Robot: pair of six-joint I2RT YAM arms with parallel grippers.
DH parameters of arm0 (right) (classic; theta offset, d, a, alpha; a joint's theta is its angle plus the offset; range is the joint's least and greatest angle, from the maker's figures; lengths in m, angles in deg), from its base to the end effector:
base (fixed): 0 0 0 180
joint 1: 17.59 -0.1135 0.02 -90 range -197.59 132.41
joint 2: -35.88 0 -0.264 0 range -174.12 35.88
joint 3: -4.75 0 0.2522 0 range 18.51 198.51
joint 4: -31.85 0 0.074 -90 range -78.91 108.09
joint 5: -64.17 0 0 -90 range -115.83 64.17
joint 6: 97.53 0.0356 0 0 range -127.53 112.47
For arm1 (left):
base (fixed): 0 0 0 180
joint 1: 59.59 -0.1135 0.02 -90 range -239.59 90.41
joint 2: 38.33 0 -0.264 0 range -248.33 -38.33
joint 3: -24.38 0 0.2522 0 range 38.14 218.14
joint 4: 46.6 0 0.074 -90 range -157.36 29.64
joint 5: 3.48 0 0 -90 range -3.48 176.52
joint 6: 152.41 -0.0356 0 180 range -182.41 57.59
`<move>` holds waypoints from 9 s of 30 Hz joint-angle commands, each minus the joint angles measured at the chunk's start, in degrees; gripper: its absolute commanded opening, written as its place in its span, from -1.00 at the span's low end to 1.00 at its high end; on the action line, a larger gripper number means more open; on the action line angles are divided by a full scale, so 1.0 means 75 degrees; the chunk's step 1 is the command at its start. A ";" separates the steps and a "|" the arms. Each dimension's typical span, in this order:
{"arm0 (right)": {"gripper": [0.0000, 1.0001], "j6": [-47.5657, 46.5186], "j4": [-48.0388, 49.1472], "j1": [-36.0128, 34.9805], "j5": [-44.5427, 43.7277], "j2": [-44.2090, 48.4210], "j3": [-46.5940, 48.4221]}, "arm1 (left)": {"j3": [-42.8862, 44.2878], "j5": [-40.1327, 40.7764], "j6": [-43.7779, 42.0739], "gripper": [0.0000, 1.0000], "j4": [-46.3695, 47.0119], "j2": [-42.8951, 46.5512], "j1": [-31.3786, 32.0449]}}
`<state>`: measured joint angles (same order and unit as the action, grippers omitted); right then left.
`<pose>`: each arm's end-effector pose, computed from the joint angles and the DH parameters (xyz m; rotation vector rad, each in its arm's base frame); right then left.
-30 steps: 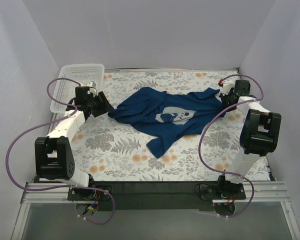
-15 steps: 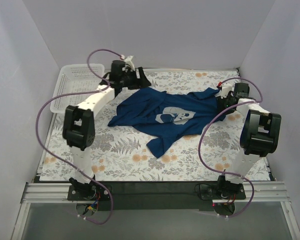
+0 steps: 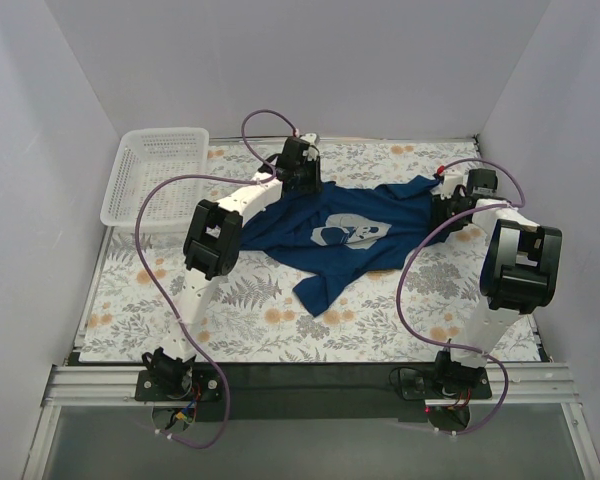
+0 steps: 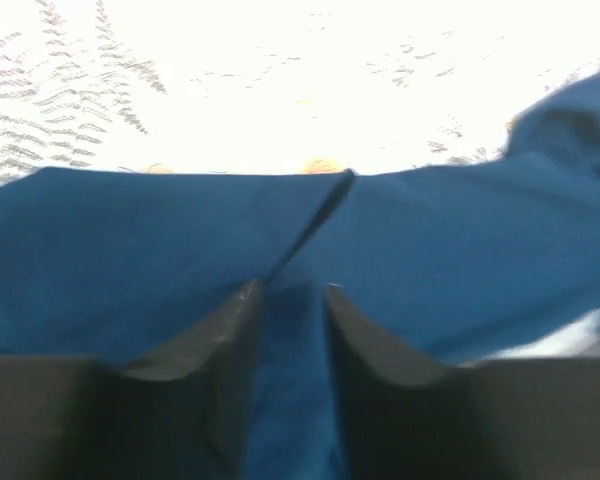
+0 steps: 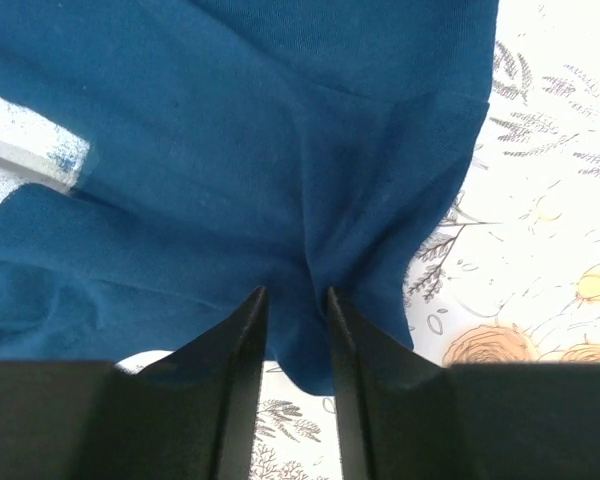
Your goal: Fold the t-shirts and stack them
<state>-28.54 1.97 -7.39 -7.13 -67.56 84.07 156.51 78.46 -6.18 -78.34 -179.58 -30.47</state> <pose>0.3710 -0.0551 0.1801 -0.3610 2.4250 0.1743 0.4846 -0.2757 0.1673 -0.4986 2.4055 -0.8881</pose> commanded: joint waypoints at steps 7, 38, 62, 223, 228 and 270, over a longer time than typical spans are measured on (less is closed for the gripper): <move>-0.65 0.0119 0.0075 0.0152 0.0143 0.0186 -0.0116 | -0.0686 0.1262 -0.0641 -1.00 -0.0228 0.0715 0.0007; -0.97 0.0177 -0.0019 0.0246 -0.0383 -0.0305 0.1042 | -0.3850 0.1391 -0.0279 -1.00 0.0638 0.3152 -0.1606; 0.34 -0.0387 -0.1331 -0.0339 0.2616 0.1897 -0.1158 | -0.3877 -0.1365 -0.0407 0.01 0.0991 0.2885 -0.0685; -0.97 -0.4921 -0.6687 0.1863 0.1890 0.2506 -0.0703 | -0.9477 0.0065 0.1679 -0.98 0.1789 0.6574 0.1367; -0.97 -0.4792 -0.6722 0.1863 0.1866 0.2834 -0.0153 | -0.9104 0.0980 0.1340 -1.00 0.0853 0.7826 0.1123; -0.97 0.1173 0.1212 -0.0176 0.0528 0.2634 0.8323 | -0.1576 -0.1551 0.2875 -1.00 0.5793 0.7215 -0.3075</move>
<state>-22.64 -1.57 -10.47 -3.11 -53.81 143.70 148.88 64.89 18.65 -46.21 -137.20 -52.63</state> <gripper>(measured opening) 0.013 0.024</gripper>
